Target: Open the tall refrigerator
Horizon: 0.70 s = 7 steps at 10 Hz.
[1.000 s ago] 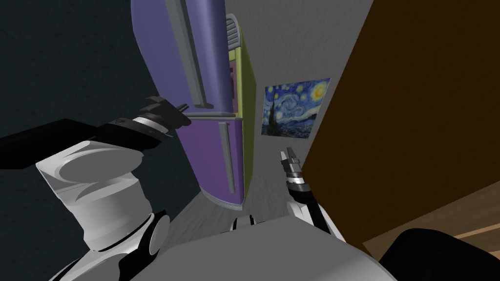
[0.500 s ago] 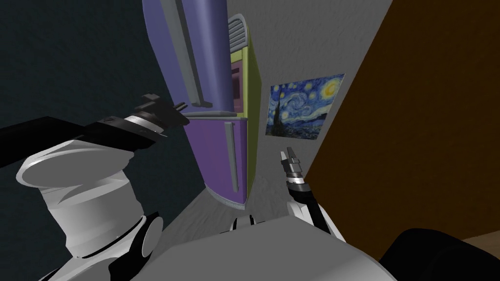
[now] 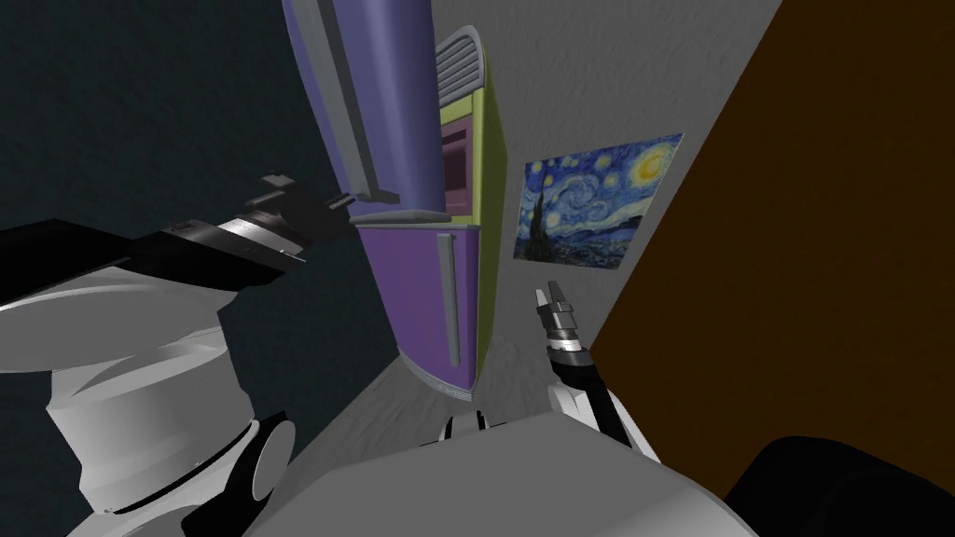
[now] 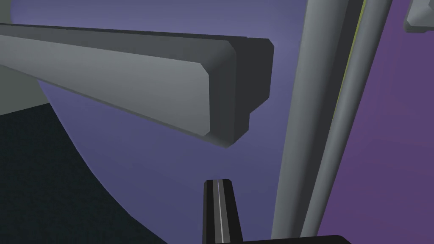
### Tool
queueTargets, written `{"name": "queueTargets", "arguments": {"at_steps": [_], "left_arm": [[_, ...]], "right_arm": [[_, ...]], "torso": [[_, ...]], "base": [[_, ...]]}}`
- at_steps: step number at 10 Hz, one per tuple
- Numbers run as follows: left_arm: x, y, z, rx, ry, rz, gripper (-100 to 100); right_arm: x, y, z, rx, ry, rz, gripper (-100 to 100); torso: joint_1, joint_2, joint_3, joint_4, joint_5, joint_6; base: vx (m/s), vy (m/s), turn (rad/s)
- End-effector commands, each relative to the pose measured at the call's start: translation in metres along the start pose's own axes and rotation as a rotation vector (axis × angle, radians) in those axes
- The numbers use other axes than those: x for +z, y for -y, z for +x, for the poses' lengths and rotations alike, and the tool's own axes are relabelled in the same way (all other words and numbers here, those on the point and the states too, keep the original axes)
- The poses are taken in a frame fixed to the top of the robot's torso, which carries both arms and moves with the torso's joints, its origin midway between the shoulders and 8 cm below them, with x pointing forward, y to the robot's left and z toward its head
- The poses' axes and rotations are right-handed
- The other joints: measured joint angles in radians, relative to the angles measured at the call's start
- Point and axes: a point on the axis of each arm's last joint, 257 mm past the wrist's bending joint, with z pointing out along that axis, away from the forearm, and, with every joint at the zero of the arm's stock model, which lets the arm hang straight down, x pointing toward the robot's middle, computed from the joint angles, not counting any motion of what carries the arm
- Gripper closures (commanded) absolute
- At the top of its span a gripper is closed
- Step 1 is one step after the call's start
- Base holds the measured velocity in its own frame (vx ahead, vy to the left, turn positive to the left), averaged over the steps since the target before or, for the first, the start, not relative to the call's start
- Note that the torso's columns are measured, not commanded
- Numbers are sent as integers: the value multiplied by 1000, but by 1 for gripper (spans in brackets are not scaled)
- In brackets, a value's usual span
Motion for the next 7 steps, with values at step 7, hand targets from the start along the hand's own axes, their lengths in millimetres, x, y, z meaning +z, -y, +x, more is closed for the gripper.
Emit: {"name": "queueTargets", "arguments": {"at_steps": [7], "left_arm": [[-7,11,21,-119,-121,-4,100]], "right_arm": [[0,0,0,0,0,0,0]], "torso": [[-2,0,0,0,-1,1]], "base": [[7,10,77]]}}
